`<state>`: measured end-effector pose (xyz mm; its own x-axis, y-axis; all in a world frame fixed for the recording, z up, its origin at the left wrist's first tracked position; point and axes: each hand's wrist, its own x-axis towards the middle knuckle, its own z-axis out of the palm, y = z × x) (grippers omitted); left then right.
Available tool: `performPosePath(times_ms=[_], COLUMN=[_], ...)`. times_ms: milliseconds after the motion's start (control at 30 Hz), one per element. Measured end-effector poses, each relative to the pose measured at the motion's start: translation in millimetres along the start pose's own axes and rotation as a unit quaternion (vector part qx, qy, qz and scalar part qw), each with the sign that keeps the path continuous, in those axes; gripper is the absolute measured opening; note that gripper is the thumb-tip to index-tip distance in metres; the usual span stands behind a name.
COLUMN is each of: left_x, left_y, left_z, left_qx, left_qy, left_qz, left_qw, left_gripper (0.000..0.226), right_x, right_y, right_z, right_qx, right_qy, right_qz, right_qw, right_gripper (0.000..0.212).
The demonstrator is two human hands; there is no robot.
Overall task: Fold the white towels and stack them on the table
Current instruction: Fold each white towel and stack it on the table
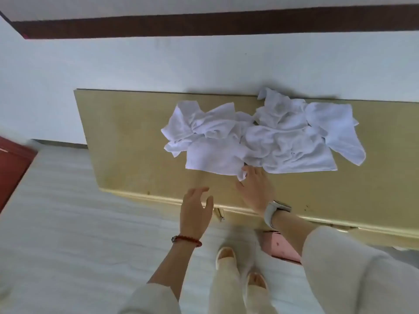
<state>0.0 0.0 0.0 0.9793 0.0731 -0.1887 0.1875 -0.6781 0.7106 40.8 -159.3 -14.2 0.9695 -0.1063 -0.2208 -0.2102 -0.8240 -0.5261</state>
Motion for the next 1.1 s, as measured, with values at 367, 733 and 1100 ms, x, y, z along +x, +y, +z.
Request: performPosePath(times_ms=[367, 733, 1100], left_x=[84.5, 102.4, 106.0], left_y=[24.0, 198.1, 403.1], left_z=[14.6, -35.1, 84.2], left_qx=[0.17, -0.005, 0.014], left_qy=[0.16, 0.028, 0.004], left_qz=[0.251, 0.302, 0.491], left_qw=[0.939, 0.953, 0.871], left_gripper=[0.028, 0.018, 0.015], right_x=[20.1, 7.0, -8.4], right_y=[-20.4, 6.1, 184.5], right_z=[-50.4, -234.0, -427.8], right_qx=[0.139, 0.127, -0.07], right_qy=[0.119, 0.266, 0.277], right_qz=[-0.129, -0.085, -0.025], right_qw=[0.975, 0.952, 0.958], right_gripper=[0.02, 0.024, 0.035])
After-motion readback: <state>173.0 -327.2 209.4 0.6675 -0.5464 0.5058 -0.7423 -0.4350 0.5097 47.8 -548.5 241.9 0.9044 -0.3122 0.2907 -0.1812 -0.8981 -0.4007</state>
